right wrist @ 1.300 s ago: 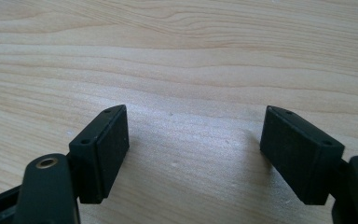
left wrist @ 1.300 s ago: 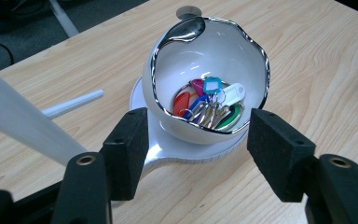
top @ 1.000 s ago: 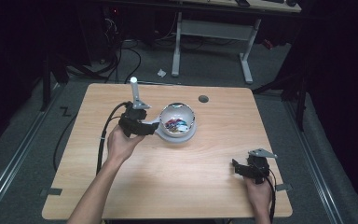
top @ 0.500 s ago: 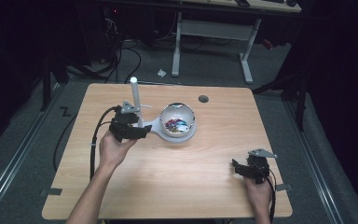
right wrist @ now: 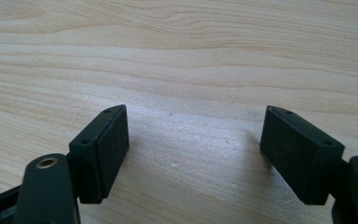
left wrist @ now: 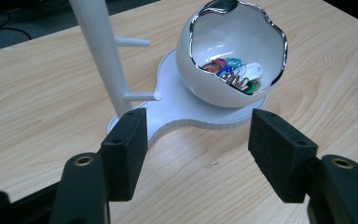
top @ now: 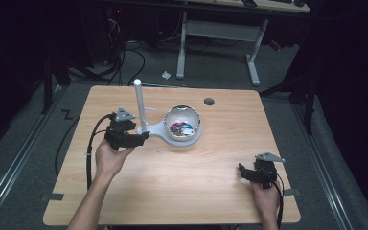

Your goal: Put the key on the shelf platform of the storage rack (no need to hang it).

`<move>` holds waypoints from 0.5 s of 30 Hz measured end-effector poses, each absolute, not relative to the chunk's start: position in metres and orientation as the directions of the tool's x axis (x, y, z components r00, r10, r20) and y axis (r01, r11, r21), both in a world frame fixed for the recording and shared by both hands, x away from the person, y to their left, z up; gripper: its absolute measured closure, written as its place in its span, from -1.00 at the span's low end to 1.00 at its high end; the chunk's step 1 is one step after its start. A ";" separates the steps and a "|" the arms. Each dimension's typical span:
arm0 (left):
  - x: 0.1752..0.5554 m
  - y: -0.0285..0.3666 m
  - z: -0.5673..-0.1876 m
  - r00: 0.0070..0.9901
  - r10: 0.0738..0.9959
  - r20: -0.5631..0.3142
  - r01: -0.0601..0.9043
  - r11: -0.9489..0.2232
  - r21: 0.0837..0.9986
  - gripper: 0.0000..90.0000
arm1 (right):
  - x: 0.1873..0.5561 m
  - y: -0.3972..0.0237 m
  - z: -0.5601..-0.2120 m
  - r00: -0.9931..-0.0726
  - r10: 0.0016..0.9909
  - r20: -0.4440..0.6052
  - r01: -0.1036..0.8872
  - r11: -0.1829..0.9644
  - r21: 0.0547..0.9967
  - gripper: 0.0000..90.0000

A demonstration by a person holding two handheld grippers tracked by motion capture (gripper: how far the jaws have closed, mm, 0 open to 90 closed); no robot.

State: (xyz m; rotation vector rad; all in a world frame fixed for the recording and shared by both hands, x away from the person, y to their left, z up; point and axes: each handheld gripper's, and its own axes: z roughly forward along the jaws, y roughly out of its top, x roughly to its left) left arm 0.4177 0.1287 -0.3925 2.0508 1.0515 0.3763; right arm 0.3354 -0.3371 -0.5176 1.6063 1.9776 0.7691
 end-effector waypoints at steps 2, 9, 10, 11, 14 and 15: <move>0.416 0.132 -0.393 0.608 0.789 -0.088 0.554 -0.342 0.759 -0.16 | 0.335 -0.337 -0.518 -0.200 0.980 -0.014 0.713 0.155 0.684 -0.47; 0.411 0.140 -0.394 0.595 0.799 -0.089 0.560 -0.332 0.759 -0.16 | 0.335 -0.337 -0.518 -0.199 0.980 -0.014 0.713 0.155 0.684 -0.47; 0.410 0.142 -0.394 0.594 0.800 -0.088 0.559 -0.332 0.759 -0.16 | 0.335 -0.337 -0.518 -0.199 0.980 -0.014 0.713 0.155 0.684 -0.47; 0.409 0.143 -0.395 0.591 0.802 -0.090 0.561 -0.328 0.760 -0.16 | 0.335 -0.337 -0.518 -0.199 0.980 -0.014 0.713 0.155 0.684 -0.47; 0.407 0.146 -0.396 0.585 0.805 -0.092 0.565 -0.323 0.759 -0.16 | 0.335 -0.337 -0.518 -0.199 0.980 -0.014 0.713 0.155 0.684 -0.47; 0.406 0.147 -0.397 0.582 0.808 -0.094 0.566 -0.320 0.760 -0.16 | 0.336 -0.337 -0.518 -0.199 0.980 -0.014 0.713 0.155 0.684 -0.47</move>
